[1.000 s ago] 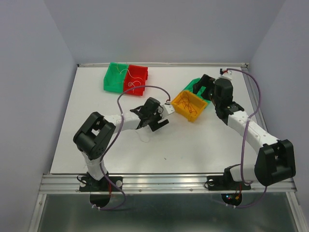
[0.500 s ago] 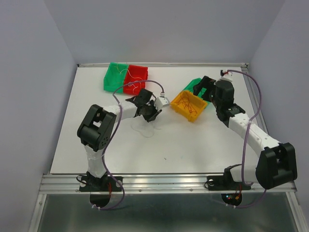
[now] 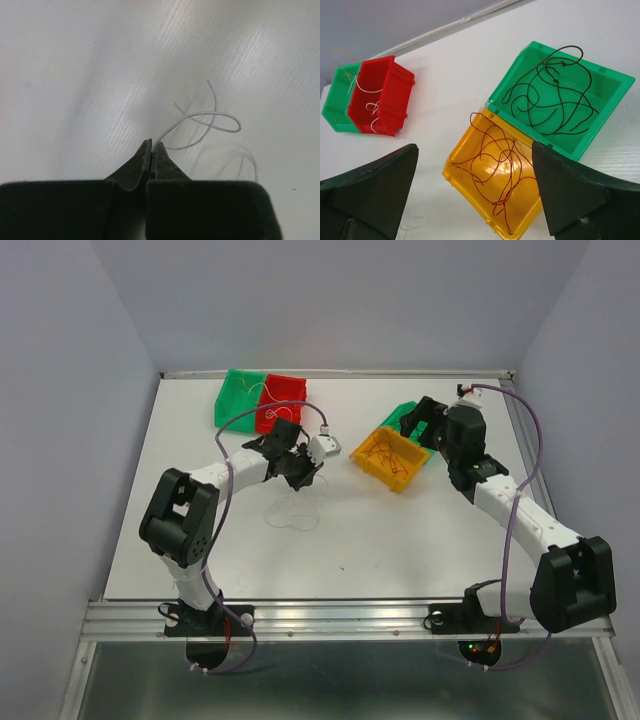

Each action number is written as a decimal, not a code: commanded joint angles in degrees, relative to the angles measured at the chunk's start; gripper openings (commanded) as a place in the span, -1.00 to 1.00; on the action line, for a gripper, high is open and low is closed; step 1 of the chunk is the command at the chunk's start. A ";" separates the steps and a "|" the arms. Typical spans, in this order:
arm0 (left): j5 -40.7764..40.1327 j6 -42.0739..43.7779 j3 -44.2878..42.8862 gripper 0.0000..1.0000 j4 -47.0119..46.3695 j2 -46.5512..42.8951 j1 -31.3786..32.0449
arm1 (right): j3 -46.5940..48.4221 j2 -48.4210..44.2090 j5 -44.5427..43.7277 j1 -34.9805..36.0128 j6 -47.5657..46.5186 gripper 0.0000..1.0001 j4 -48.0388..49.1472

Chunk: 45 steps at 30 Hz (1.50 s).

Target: Untangle the cables

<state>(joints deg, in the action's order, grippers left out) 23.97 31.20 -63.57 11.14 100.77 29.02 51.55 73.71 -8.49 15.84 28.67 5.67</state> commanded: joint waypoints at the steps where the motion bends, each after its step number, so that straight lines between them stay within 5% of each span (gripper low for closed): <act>1: 0.55 -1.49 -2.34 -1.00 -0.85 -7.43 -3.78 | -1.45 -1.29 0.58 0.16 -0.80 1.00 3.99; 21: -7.18 -2.46 -37.76 -1.00 10.84 -1.99 -12.23 | -1.10 -0.06 0.93 0.16 -1.59 1.00 4.35; 27: -4.11 -1.23 -35.31 -1.00 13.12 1.44 -12.23 | -1.28 -0.32 1.02 0.16 -1.86 1.00 4.35; 36: -3.31 0.44 -17.04 -0.87 6.02 2.59 -11.97 | -1.36 -0.50 1.46 0.16 -1.60 1.00 4.44; 40: -4.45 -0.09 -10.10 -0.64 1.88 2.15 -12.05 | -1.28 -0.32 1.90 0.16 -1.33 1.00 4.61; 41: -5.32 -0.35 -9.04 -0.40 -0.04 1.80 -12.05 | -1.28 -0.24 1.99 0.16 -1.33 1.00 4.70; 45: -7.35 -0.97 -4.99 0.03 -4.98 -0.13 -11.97 | -1.45 -0.50 2.07 0.16 -1.24 1.00 4.70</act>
<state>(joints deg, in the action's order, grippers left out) 18.24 30.72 -70.83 13.98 104.29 16.82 51.55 73.76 -7.18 15.84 27.86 7.14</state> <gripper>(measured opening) 0.446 0.999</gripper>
